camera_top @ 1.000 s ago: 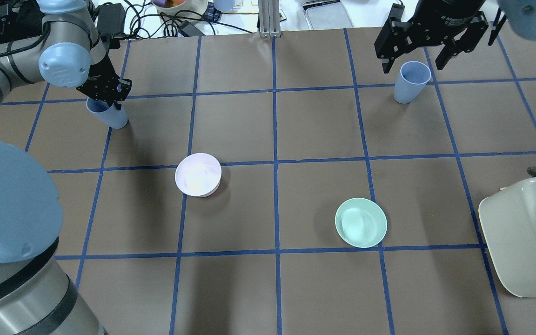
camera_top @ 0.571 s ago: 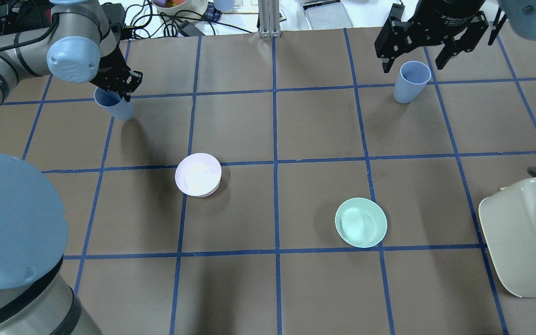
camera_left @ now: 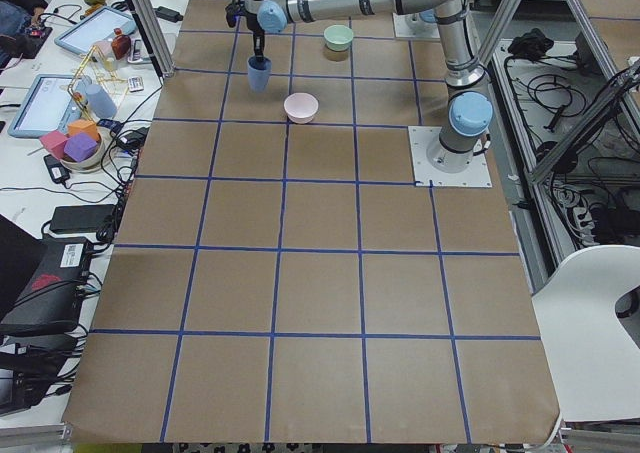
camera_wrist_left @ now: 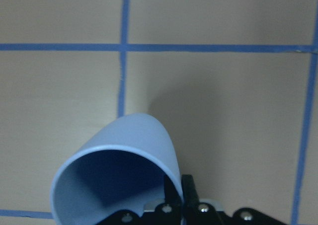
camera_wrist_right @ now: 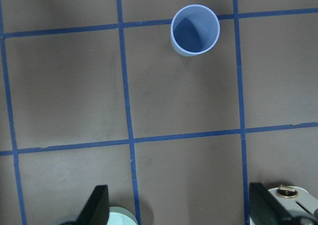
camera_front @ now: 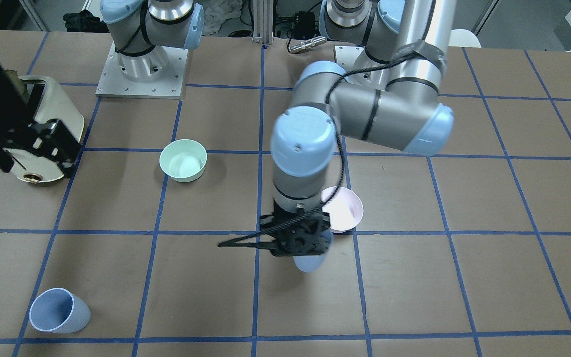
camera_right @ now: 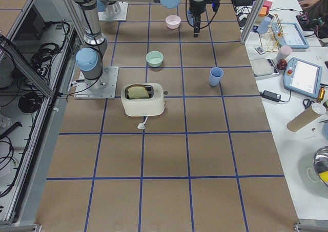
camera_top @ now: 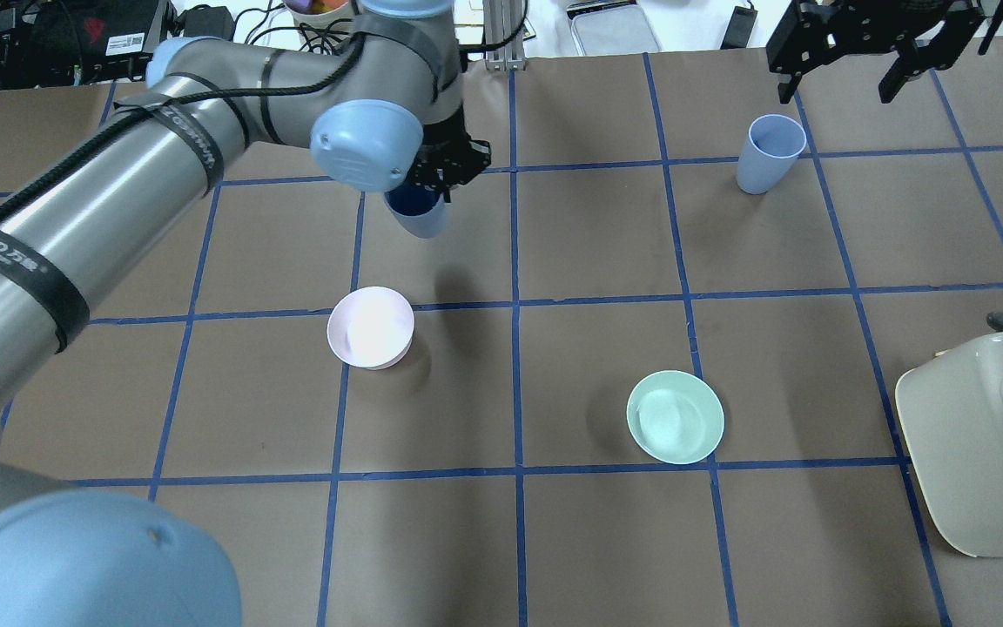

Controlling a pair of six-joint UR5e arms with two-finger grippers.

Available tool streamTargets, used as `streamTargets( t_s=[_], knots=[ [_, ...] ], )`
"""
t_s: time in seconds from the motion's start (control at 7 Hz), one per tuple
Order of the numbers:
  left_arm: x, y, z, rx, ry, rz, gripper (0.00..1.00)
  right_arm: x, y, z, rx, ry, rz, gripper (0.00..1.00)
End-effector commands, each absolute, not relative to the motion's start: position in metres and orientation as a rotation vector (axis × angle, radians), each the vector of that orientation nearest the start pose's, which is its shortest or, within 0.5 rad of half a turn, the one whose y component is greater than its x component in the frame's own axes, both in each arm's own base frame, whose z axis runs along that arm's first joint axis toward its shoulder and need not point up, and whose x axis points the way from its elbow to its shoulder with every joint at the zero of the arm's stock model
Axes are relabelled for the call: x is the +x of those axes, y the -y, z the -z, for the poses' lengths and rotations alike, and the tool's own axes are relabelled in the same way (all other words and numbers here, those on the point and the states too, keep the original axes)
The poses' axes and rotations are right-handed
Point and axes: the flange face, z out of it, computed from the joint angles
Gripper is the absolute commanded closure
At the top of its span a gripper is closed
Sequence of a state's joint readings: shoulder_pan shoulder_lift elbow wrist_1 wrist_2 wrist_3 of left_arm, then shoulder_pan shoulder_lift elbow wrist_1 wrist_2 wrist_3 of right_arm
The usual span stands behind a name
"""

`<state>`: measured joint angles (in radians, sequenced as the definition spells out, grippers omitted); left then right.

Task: Stack blue cups with both arms

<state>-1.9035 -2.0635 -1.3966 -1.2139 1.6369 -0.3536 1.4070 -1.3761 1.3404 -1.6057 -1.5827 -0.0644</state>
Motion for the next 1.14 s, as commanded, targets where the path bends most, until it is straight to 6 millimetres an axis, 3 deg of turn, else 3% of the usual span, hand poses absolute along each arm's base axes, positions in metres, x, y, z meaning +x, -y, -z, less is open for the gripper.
streamTargets(
  t_s=[0.0, 0.14, 0.29, 0.43, 0.57, 0.71, 0.86, 1.0],
  knots=[
    [-0.424, 0.505, -0.284, 0.019, -3.068, -0.062, 1.0, -0.043, 0.671, -0.428, 0.232, -3.143, -0.007, 0.0],
    [-0.432, 0.475, -0.266, 0.057, -3.067, -0.149, 1.0, -0.053, 0.703, -0.397, 0.237, -3.146, 0.059, 0.0],
    [-0.425, 0.466, -0.253, 0.066, -3.06, -0.2, 1.0, -0.053, 0.718, -0.367, 0.23, -3.102, 0.084, 0.0],
    [-0.42, 0.467, -0.247, 0.054, -3.054, -0.217, 0.23, -0.053, 0.727, -0.352, 0.225, -3.059, 0.096, 0.0],
    [-0.42, 0.471, -0.256, 0.05, -3.063, -0.192, 0.0, -0.065, 0.729, -0.346, 0.249, -3.05, 0.104, 0.06],
    [-0.422, 0.469, -0.272, 0.044, -3.112, -0.19, 0.0, -0.072, 0.732, -0.327, 0.234, -2.996, 0.093, 0.07],
    [-0.41, 0.472, -0.311, 0.013, -3.124, -0.194, 0.0, -0.077, 0.738, -0.305, 0.233, -2.989, 0.073, 0.08],
    [-0.383, 0.474, -0.361, 0.091, -3.099, -0.266, 0.0, -0.077, 0.738, -0.286, 0.235, -2.983, 0.033, 0.1]
  ],
)
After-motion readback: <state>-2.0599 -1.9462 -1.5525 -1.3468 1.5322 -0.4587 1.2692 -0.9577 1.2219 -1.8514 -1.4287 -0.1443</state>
